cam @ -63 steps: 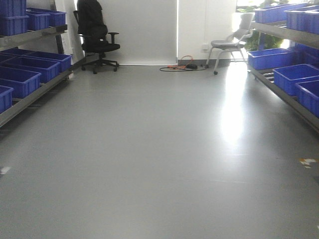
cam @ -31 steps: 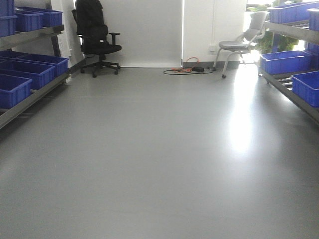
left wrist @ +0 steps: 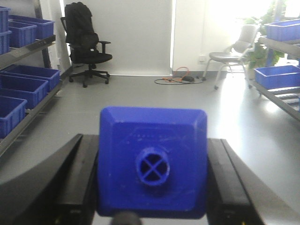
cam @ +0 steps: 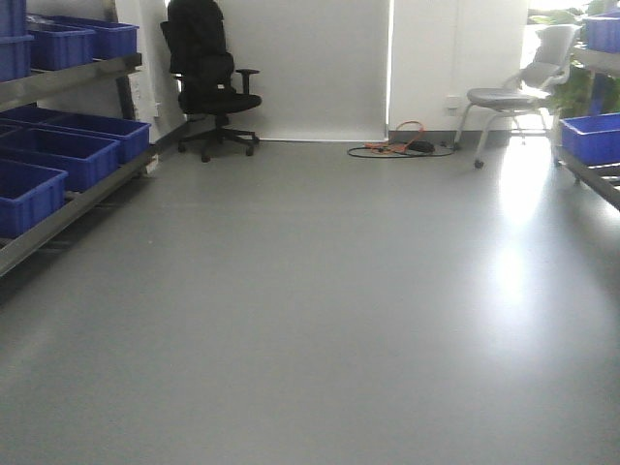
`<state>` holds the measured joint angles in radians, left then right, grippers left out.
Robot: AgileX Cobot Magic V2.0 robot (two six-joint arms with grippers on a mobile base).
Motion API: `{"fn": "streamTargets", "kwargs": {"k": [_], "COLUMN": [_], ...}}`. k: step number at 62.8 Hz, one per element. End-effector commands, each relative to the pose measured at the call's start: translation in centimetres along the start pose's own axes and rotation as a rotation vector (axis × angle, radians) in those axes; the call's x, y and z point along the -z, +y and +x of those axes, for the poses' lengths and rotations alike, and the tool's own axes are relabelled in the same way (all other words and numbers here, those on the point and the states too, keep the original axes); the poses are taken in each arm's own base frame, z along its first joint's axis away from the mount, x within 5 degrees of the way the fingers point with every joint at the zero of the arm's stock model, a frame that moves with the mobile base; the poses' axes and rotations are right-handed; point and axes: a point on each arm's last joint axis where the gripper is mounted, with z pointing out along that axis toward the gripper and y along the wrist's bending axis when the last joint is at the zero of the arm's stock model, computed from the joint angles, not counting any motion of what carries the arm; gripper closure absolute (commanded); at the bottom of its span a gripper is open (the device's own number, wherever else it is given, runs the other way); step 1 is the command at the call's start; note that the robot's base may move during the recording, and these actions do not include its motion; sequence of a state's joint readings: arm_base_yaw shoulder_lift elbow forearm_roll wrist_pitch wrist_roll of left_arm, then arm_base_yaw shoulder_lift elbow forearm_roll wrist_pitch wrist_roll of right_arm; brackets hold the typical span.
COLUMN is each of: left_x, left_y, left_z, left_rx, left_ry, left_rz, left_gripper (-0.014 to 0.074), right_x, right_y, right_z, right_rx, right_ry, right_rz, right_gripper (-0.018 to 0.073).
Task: Pick and sort blue part to right shelf
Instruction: 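Drive along the aisle to the shelf of empty blue bins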
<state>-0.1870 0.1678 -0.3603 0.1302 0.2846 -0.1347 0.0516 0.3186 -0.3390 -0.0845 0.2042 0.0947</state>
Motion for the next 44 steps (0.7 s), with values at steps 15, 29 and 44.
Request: {"fn": "streamTargets", "kwargs": {"k": [15, 29, 44], "left_x": [0.17, 0.17, 0.17], "left_y": [-0.09, -0.09, -0.09], "left_z": [-1.78, -1.78, -1.78], "left_rx": [-0.004, -0.004, -0.004], "left_ry": [-0.110, -0.110, -0.110], "left_rz": [0.009, 0.009, 0.009], "left_gripper": [0.0190, 0.0190, 0.0190], "right_x": [0.17, 0.17, 0.17], "right_y": [0.05, 0.05, 0.05], "right_z": [-1.75, -1.75, -1.75], "right_rx": [0.013, 0.013, 0.013], "right_ry": [-0.113, -0.113, -0.113], "right_rz": [-0.003, -0.003, -0.003], "right_gripper": [0.0180, 0.0180, 0.0180]}}
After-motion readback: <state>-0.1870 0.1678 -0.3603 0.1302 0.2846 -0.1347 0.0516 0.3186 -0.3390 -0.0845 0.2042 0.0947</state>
